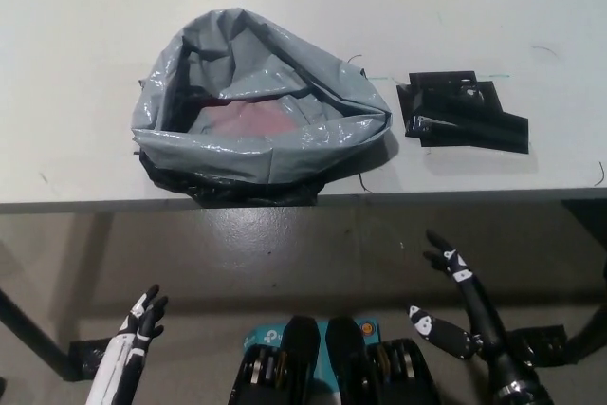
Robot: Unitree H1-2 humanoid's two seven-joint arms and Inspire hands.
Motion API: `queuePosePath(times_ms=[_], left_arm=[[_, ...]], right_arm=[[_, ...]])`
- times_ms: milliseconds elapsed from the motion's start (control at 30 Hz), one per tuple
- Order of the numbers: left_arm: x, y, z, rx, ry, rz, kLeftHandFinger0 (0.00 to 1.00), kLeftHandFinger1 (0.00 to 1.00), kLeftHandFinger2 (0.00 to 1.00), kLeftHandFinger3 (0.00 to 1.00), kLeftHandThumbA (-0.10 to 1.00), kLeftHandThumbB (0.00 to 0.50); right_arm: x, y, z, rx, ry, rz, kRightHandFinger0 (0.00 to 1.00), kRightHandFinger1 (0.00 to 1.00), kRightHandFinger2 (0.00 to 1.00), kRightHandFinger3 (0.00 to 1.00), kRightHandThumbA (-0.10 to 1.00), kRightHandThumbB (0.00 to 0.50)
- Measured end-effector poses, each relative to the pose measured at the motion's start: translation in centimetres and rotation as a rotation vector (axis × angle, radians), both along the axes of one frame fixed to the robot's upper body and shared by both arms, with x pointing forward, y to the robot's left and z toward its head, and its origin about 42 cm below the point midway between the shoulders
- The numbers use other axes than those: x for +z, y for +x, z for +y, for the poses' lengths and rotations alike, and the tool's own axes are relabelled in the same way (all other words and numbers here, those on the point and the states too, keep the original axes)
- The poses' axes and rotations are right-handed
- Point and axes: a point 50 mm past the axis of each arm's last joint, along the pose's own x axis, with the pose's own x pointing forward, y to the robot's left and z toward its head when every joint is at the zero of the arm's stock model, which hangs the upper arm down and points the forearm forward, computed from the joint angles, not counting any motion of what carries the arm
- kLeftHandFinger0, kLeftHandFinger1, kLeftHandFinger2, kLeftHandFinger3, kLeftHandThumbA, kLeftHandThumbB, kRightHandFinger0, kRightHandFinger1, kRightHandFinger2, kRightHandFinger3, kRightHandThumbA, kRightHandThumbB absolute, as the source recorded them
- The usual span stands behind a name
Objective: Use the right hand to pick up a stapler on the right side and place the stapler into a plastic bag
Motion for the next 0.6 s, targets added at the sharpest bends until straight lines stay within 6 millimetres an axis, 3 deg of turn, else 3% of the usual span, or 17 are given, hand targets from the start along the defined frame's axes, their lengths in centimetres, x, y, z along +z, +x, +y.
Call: queuePosePath(times_ms=[267, 400, 567, 600], left_arm=[[0.3, 0.0, -0.2, -0.02, 0.008, -0.014, 1.0, 1.0, 1.0, 1.0, 1.0, 0.012], [0.5, 0.0, -0.2, -0.024, 0.009, -0.023, 1.0, 1.0, 1.0, 1.0, 1.0, 0.022], [0.9, 0.1, -0.1, -0.036, 0.012, -0.033, 1.0, 1.0, 1.0, 1.0, 1.0, 0.064], [0.9, 0.1, 0.0, -0.036, 0.014, -0.034, 1.0, 1.0, 1.0, 1.0, 1.0, 0.067]], right_arm=[[0.1, -0.3, -0.2, -0.019, 0.009, -0.018, 0.82, 0.91, 1.0, 1.0, 0.59, 0.331], [0.2, -0.3, -0.2, -0.022, 0.018, -0.027, 0.88, 0.96, 1.0, 1.0, 0.62, 0.346], [2.4, -1.3, 0.3, -0.031, 0.063, -0.114, 0.86, 0.99, 1.0, 1.0, 0.67, 0.378], [3.8, -1.5, 0.4, -0.043, 0.083, -0.166, 0.86, 1.0, 1.0, 1.0, 0.66, 0.402]])
